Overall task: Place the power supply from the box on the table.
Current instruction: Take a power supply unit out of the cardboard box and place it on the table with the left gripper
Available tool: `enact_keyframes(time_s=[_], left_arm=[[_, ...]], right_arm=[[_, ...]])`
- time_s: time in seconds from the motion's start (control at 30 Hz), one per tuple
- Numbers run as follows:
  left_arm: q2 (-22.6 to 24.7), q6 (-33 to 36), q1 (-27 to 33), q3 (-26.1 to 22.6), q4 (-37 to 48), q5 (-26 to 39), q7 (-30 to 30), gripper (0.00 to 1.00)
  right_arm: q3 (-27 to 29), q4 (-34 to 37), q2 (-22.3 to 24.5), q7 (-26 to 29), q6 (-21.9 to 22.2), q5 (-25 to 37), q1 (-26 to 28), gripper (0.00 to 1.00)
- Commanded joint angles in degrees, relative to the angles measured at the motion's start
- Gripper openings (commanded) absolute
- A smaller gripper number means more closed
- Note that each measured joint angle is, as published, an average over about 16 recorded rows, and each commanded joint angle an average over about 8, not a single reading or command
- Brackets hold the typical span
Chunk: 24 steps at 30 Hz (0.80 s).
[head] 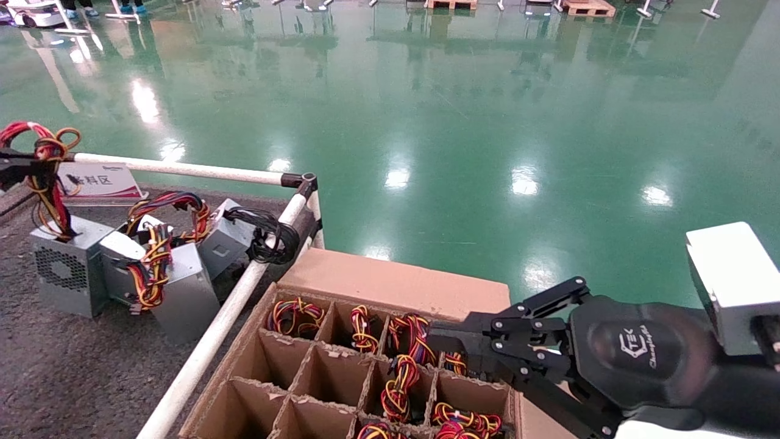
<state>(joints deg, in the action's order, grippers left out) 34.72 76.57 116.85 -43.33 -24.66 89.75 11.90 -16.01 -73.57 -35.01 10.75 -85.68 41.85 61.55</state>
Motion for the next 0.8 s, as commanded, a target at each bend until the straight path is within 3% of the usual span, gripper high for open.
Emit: enact_keyframes(time_s=[0.03,0.17,0.43,0.8], left_arm=[[-0.32,0.18,-0.27,-0.14,0.13,-0.24,0.0,0.18],[-0.7,0.42,-0.73,-0.26,0.41,-0.51,-0.03,0.28],[-1.25,0.9,-1.73,-0.25,1.1,-1.16,-0.23,0.97],[-1.75,1.49,-2.48,0.14,2.13,-2.06,-0.34,1.0]], right_arm=[[0.0,0.0,0.0,0.0,0.0,0.0,0.0,0.0],[0.0,0.0,0.0,0.0,0.0,0.0,0.0,0.0],[0.0,0.0,0.0,0.0,0.0,0.0,0.0,0.0],[0.0,0.0,0.0,0.0,0.0,0.0,0.0,0.0]])
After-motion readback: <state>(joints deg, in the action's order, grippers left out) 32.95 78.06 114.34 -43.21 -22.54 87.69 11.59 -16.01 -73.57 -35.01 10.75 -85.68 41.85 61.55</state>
